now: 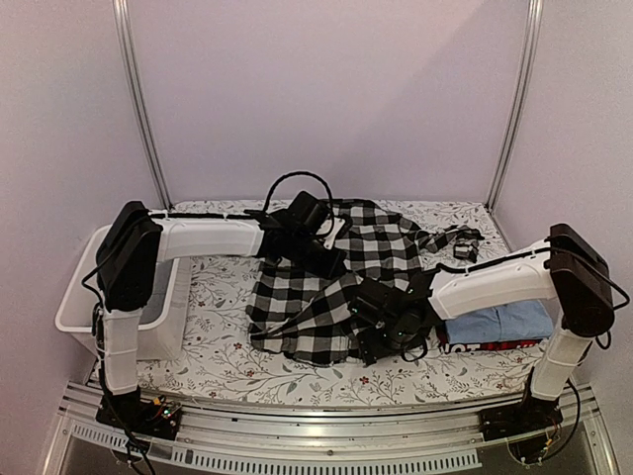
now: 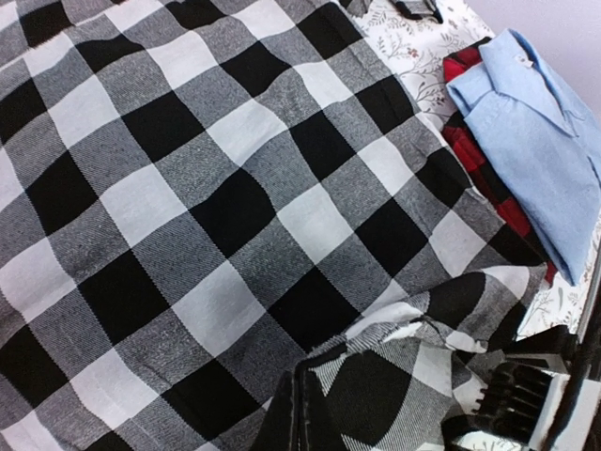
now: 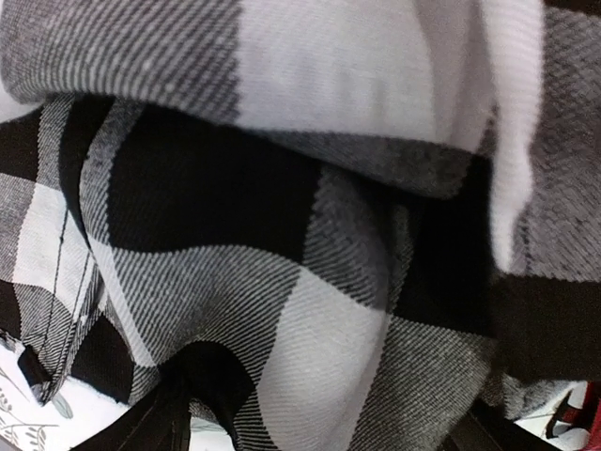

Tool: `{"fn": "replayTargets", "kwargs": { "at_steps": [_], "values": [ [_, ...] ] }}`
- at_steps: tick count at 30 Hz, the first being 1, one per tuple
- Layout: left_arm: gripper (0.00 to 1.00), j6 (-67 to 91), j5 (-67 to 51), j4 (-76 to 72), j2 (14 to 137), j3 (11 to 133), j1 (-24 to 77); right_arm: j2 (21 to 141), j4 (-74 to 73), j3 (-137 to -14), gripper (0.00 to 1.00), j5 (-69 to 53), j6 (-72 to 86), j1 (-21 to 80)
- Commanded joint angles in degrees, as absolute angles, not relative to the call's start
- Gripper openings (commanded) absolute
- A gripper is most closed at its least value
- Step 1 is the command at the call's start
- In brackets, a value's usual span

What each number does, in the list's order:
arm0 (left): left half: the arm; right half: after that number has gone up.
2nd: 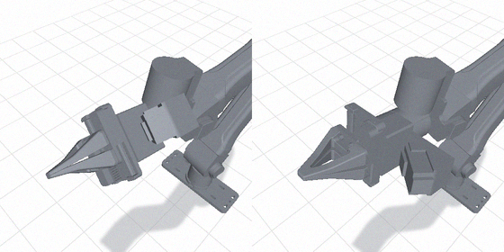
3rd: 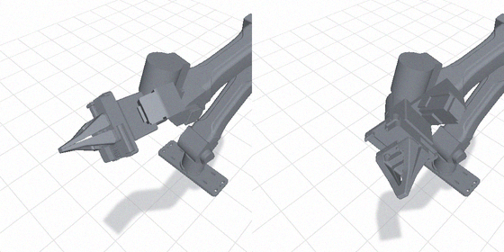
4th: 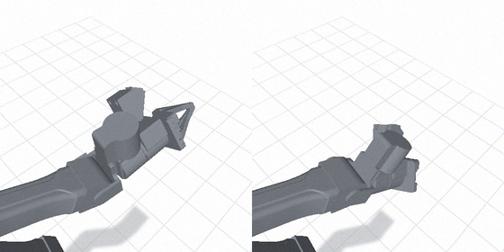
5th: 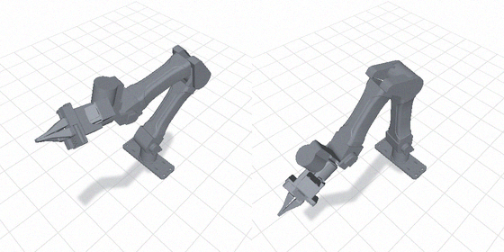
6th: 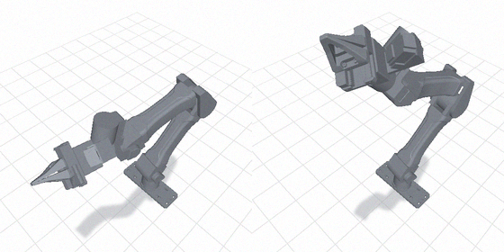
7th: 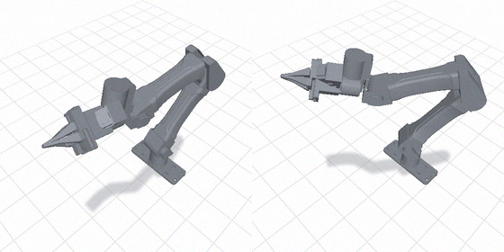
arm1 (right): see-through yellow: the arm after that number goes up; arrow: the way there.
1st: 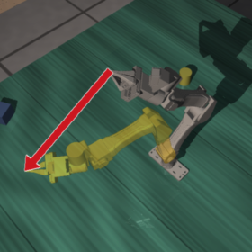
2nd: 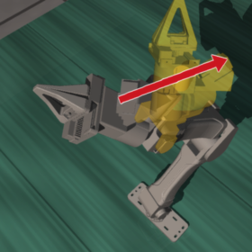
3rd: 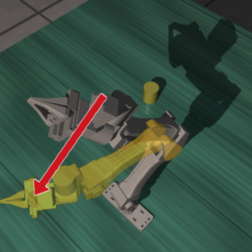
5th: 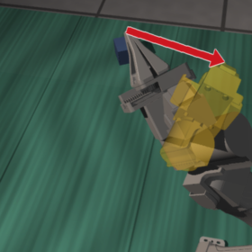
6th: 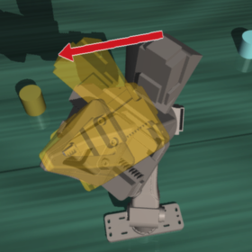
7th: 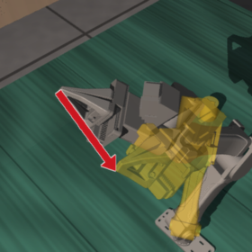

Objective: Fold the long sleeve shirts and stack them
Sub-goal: Smooth out the flattened shirt at the center of the board.

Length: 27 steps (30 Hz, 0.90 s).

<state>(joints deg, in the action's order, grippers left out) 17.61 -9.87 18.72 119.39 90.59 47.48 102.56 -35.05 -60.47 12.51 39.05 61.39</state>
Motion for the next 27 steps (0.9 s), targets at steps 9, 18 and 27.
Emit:
{"fn": "replayTargets", "kwargs": {
  "at_steps": [9,18,27],
  "values": [
    [0.0,17.7,-10.3,18.3,118.6,90.2,46.5,93.6,-43.5,-66.2,0.72,16.8,41.5,62.4],
    [0.0,18.2,-11.3,18.6,117.9,89.4,46.6,91.3,-43.1,-58.3,0.54,20.2,48.2,60.4],
    [0.0,18.6,-11.8,18.7,117.6,89.4,46.6,91.4,-42.4,-53.2,0.52,24.6,54.7,60.3]
  ]
}}
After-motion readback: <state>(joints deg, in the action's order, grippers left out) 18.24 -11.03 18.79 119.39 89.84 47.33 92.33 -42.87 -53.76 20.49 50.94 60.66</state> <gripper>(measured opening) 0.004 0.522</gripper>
